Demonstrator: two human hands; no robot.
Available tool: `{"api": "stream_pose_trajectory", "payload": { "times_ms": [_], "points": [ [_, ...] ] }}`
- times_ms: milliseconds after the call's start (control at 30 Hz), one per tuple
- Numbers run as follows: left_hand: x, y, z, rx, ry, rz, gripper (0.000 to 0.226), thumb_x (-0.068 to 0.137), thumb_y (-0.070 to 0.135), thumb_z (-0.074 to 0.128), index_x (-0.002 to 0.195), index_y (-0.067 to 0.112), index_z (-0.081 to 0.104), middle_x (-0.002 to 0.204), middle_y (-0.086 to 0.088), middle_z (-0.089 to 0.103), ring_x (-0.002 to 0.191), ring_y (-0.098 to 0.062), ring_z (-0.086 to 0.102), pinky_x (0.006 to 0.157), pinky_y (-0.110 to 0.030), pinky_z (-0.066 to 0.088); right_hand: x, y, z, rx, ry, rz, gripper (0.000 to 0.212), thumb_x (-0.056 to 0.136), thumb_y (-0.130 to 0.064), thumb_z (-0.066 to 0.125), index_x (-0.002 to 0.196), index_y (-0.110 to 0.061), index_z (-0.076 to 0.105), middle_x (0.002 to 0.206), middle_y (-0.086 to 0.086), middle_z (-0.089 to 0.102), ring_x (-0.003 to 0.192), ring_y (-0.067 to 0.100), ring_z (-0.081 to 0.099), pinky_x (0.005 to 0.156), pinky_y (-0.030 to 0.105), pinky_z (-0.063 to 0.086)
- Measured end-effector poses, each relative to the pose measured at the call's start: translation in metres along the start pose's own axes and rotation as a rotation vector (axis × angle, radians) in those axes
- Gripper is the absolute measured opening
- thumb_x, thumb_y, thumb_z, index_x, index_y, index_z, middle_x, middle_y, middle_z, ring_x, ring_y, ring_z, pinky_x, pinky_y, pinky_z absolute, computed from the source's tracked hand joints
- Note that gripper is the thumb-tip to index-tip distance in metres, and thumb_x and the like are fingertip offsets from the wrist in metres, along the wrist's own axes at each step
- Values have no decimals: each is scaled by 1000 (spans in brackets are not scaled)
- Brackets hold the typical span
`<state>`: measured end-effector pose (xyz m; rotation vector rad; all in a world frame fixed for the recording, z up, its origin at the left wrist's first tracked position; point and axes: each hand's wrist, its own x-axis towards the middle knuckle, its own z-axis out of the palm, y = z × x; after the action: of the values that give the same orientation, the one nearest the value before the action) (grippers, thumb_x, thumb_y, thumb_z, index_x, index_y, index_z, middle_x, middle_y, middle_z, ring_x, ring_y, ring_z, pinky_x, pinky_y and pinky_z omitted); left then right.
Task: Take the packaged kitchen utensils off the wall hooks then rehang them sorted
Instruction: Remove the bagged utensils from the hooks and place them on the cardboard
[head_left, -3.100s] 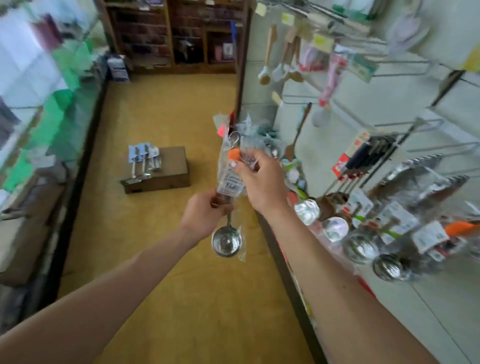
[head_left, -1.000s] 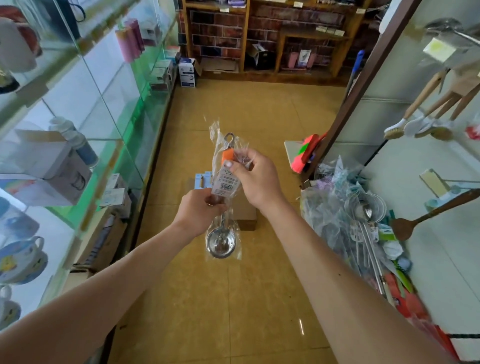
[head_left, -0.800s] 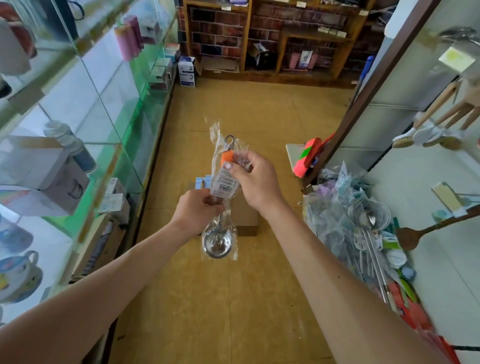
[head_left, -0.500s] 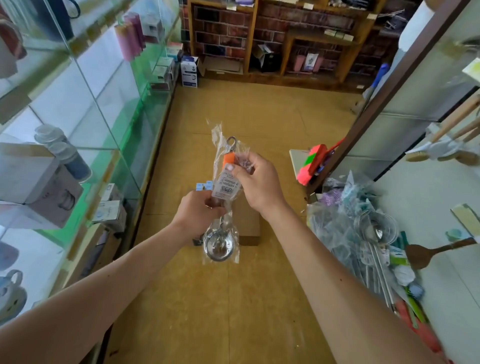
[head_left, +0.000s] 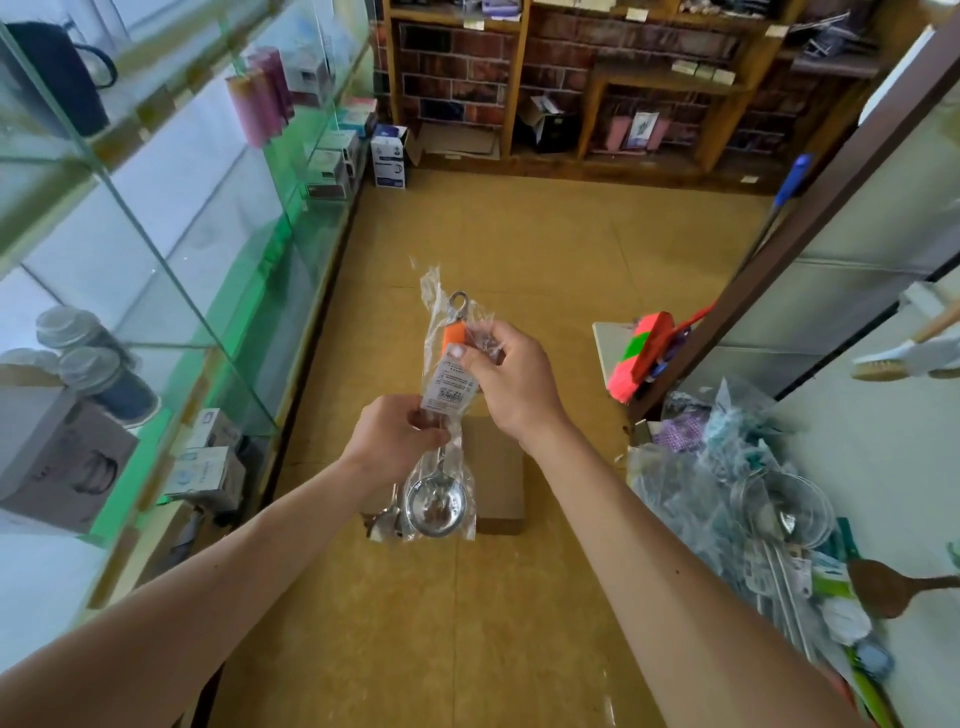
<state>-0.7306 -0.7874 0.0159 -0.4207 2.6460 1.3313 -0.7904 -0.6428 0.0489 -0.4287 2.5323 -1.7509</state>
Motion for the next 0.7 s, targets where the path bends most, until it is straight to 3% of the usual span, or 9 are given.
{"api": "stream_pose_trajectory", "payload": {
  "times_ms": [133,267,367,500,600,700],
  "points": [
    [25,9,-6,-4,-13,11,7,82,15,76,82,18,70,76,3,69,62,-14,59,58,-25,48,27,2,-3,-7,15,-6,21,94,-22,66,111,-11,68,100,-5,68,74,-10,57,65,13,44],
    [56,8,-10,-6,-37,17,6,81,14,76,83,17,71,76,1,71,62,-16,60,61,-34,54,56,10,1,-37,19,8,21,95,-22,66,112,-11,68,103,-2,69,77,-3,57,66,15,45],
    [85,1,-12,-1,-56,12,8,82,12,74,81,19,69,70,5,67,57,-11,56,48,-23,46,78,19,11,-23,29,34,23,94,-20,67,114,-9,68,105,0,70,86,7,61,77,25,49],
    [125,-15,-15,-25,-96,0,13,82,12,74,78,23,69,69,6,67,57,-10,57,53,-21,46,111,38,29,-45,27,73,21,93,-20,68,111,-9,69,104,4,71,92,19,65,79,32,50],
    [152,-30,-18,-20,-137,-25,9,82,12,74,86,19,72,75,4,70,61,-11,60,58,-26,51,134,54,43,-54,20,113,17,93,-20,68,106,-8,69,99,5,72,90,21,66,77,35,51],
    [178,-44,-21,-12,-171,-28,9,82,12,74,87,19,72,73,5,68,59,-10,59,49,-22,46,155,68,58,-47,12,144,17,93,-20,68,106,-9,70,100,3,72,90,20,67,78,35,52]
  ]
}}
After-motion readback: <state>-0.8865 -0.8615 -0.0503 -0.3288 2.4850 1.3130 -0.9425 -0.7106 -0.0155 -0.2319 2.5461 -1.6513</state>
